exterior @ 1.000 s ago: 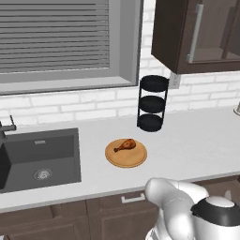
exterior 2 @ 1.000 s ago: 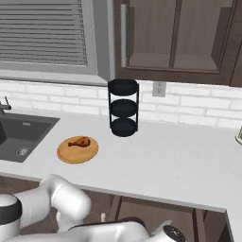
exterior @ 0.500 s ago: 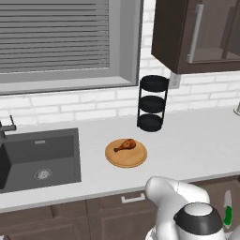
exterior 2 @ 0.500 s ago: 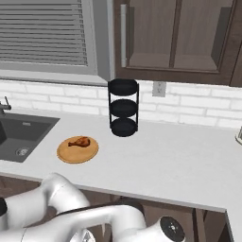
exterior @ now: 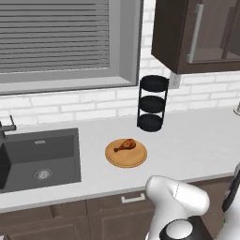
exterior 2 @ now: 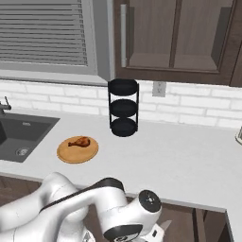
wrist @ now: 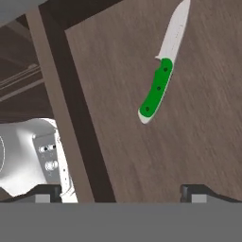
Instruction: Pick up the knife from the drawer and place it on the cutting board. Then place the meat from the plate to the cutting board.
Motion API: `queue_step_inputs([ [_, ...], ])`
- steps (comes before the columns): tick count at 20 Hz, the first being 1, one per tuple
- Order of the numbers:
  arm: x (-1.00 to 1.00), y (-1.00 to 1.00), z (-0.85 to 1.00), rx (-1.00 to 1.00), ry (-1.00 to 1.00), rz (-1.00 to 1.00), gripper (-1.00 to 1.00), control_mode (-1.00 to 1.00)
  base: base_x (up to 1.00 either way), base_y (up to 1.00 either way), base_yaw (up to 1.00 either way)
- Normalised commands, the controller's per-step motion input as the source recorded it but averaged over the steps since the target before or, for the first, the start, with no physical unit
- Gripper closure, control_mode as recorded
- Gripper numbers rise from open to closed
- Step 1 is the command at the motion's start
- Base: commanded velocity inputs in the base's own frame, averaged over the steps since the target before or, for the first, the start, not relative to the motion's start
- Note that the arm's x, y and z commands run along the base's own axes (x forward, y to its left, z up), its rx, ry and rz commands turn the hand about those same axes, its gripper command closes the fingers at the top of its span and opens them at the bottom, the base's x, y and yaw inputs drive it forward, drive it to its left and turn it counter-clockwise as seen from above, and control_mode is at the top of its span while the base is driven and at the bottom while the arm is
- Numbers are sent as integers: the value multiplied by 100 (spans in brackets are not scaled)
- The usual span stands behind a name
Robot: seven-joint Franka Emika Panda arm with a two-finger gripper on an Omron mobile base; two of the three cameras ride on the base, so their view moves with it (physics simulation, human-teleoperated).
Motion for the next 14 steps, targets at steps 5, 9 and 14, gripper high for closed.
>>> queue_step_inputs([
  [5, 58, 0, 0, 0, 0, 0, -100, -100, 0, 0, 0],
  [9, 48, -8, -19, 0, 0, 0, -100, -100, 0, 0, 0],
  [14, 45, -13, -22, 0, -1, 0, -100, -100, 0, 0, 0],
])
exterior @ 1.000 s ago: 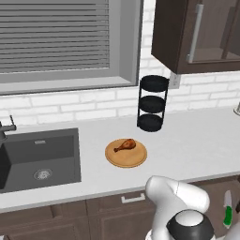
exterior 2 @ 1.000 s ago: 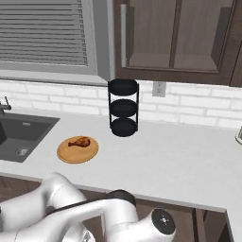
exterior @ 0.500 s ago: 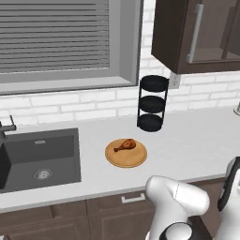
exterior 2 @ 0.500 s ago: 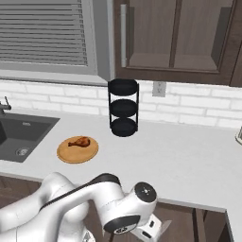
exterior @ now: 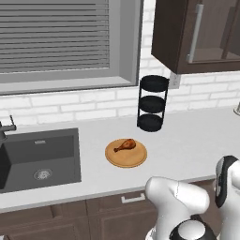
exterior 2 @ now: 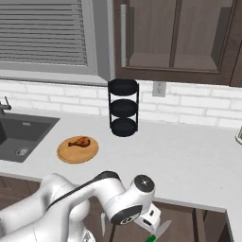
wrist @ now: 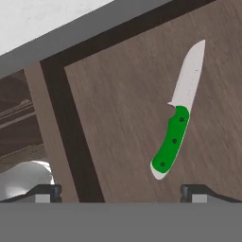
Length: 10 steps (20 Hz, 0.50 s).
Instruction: Pick up the knife from the drawer and place it on the cutting board. Then place the meat from the plate to the cutting board.
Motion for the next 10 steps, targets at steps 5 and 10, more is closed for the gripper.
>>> queue_step_inputs([
  [5, 12, -13, -21, 0, 1, -2, -100, -100, 0, 0, 0],
  [10, 7, -12, -15, -3, 0, -4, -100, -100, 0, 0, 0],
])
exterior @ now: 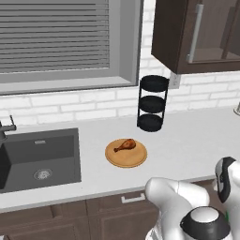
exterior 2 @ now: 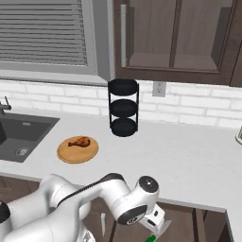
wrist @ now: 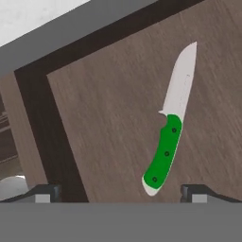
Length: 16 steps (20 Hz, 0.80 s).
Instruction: Pick up the knife from the drawer and place it on the cutting board. Then place the meat from the plate to the cutting board.
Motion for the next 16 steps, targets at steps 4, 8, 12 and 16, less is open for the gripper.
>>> queue_step_inputs([
  [4, 1, -3, -14, -3, 0, -5, -100, -100, 0, 0, 0],
  [8, -1, -10, -30, -2, 0, -5, -100, -100, 0, 0, 0],
  [12, 0, -17, -25, -5, 3, -3, -100, -100, 0, 0, 0],
  [16, 0, -21, -8, -7, 2, 0, -100, -100, 0, 0, 0],
])
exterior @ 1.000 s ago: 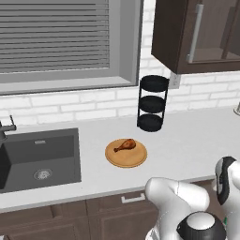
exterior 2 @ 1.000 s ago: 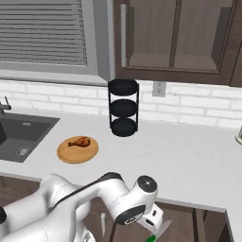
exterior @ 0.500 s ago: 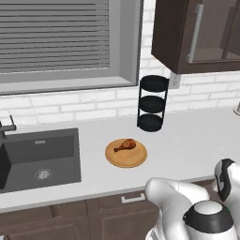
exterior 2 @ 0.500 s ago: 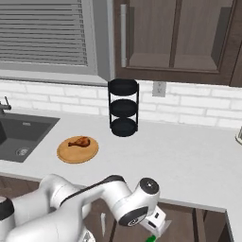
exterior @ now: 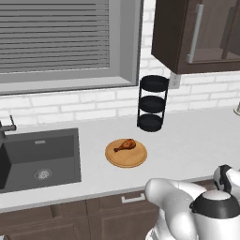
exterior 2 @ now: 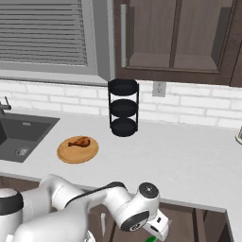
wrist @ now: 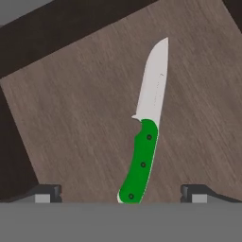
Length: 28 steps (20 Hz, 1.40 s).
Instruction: Pick up the knife from the drawer and place it on the cutting board. Then place the meat from the plate to the cutting board.
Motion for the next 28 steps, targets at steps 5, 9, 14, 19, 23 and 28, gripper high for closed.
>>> queue_step_inputs([
  [5, 0, -20, -15, 0, 1, 0, -100, -100, 0, 0, 0],
  [9, -5, -20, -23, 0, 3, 0, -100, -100, 0, 0, 0],
  [14, 0, -19, -22, 0, 8, 0, -100, -100, 0, 0, 0],
  [19, 0, 0, -25, 0, 5, 0, -100, -100, 0, 0, 0],
  [23, 0, 0, -37, 0, 5, 0, -100, -100, 0, 0, 0],
  [28, 0, 1, -27, 0, 2, 0, -100, -100, 0, 0, 0],
])
